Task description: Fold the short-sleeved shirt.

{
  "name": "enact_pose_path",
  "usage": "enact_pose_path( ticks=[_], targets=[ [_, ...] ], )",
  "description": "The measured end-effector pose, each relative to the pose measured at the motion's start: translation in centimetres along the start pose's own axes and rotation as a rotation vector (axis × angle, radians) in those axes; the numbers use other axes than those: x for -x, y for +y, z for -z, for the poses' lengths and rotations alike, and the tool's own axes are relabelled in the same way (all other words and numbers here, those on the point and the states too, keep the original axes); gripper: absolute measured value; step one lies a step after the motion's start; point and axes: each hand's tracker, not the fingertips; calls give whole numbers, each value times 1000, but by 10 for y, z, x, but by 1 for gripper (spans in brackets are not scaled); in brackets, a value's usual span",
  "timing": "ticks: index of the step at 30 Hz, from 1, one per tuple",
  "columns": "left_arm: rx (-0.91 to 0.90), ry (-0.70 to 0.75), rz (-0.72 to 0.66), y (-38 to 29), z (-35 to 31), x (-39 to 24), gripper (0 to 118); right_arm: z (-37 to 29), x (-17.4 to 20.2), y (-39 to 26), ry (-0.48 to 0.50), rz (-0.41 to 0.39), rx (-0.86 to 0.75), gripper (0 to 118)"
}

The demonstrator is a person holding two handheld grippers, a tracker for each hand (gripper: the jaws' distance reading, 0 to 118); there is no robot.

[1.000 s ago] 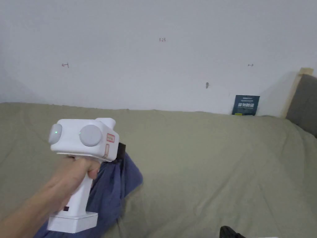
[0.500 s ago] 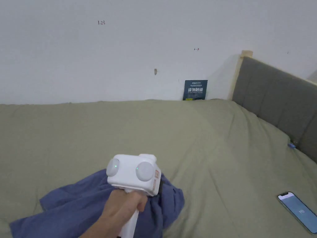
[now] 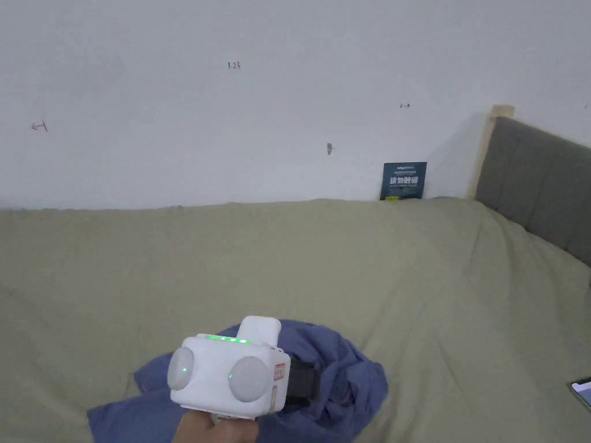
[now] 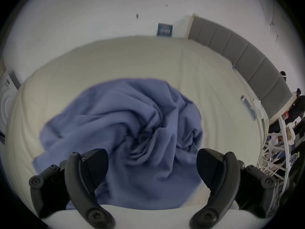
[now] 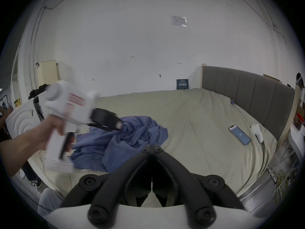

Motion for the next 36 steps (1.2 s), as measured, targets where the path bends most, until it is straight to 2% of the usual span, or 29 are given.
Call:
enact_pose_path(
  ticks=[2, 4, 5, 6, 7, 9, 14, 18, 30, 36],
  targets=[
    [-115, 43, -32, -15, -59, 26, 104, -4, 4, 6, 13, -22, -25, 0],
    [-228, 143, -35, -37, -114, 43, 87, -8, 9, 12, 22, -40, -41, 0],
    [-276, 179, -54, -53, -142, 51, 66, -11, 10, 14, 33, -42, -53, 0],
    [-329, 206, -71, -68, -168, 57, 25, -14, 12, 17, 42, -44, -64, 0],
    [-353, 210, -100, -82, -188, 62, 0, -17, 14, 19, 42, -48, -76, 0],
    [-417, 237, -116, -110, -223, 69, 0, -26, 17, 23, 42, -55, -103, 0],
    [-569, 427, -115, -152, -281, 72, 0, -43, 22, 28, 31, -68, -138, 0],
    [-569, 409, -184, -167, -292, 83, 0, -51, 25, 29, 35, -75, -146, 0],
    [-544, 441, -191, -162, -279, 104, 0, -38, 29, 32, 33, -80, -150, 0],
    [-368, 391, -144, -133, -206, 142, 0, -20, 34, 29, 46, -86, -115, 0]
  ],
)
